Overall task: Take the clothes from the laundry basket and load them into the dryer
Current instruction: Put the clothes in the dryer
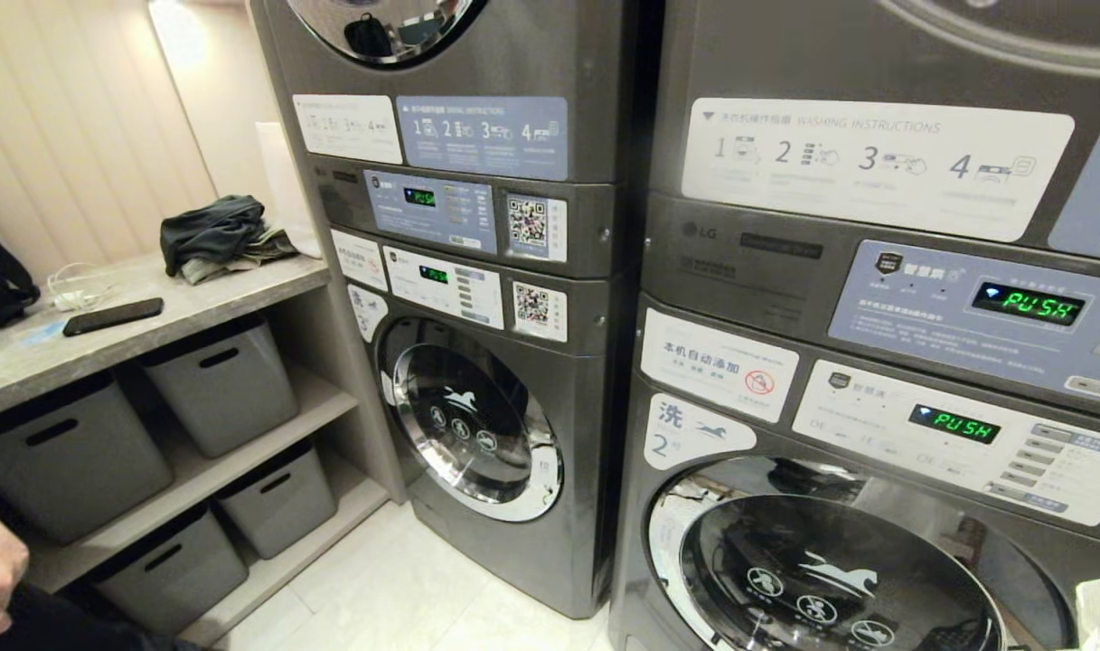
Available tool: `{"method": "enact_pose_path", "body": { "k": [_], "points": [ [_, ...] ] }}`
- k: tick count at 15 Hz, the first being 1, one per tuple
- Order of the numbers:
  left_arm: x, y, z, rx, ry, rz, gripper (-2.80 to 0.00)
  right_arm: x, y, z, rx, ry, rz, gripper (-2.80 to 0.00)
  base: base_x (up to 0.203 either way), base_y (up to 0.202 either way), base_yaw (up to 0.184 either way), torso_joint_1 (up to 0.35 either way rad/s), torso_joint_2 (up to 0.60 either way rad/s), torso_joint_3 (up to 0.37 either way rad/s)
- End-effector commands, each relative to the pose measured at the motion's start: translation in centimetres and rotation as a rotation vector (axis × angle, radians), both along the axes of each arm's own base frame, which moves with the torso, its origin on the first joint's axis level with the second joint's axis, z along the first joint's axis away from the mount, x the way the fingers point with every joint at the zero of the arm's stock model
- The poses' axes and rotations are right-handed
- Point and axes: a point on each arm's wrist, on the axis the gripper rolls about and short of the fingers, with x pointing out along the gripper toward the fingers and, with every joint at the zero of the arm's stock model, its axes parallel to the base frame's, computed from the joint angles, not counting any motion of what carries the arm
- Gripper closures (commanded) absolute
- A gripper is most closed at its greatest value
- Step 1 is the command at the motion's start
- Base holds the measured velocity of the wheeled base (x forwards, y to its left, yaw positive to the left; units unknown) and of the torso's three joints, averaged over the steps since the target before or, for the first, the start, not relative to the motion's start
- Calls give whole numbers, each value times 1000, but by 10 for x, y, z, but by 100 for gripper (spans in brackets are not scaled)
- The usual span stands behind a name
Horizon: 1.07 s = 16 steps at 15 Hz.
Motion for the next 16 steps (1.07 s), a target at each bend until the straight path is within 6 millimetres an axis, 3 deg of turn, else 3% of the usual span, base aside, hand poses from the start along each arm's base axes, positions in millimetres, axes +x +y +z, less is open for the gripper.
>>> {"method": "enact_pose_path", "body": {
  "k": [1, 7, 16],
  "points": [
    [0, 0, 0, 0, 1, 0, 0, 0, 0, 0, -6, -1, 1, 0, 0, 0, 0, 251, -569, -324],
    [0, 0, 0, 0, 1, 1, 0, 0, 0, 0, -13, -2, 1, 0, 0, 0, 0, 258, -568, -313],
    [0, 0, 0, 0, 1, 0, 0, 0, 0, 0, -5, 1, -4, 0, 0, 0, 0, 166, -353, -189]
  ]
}}
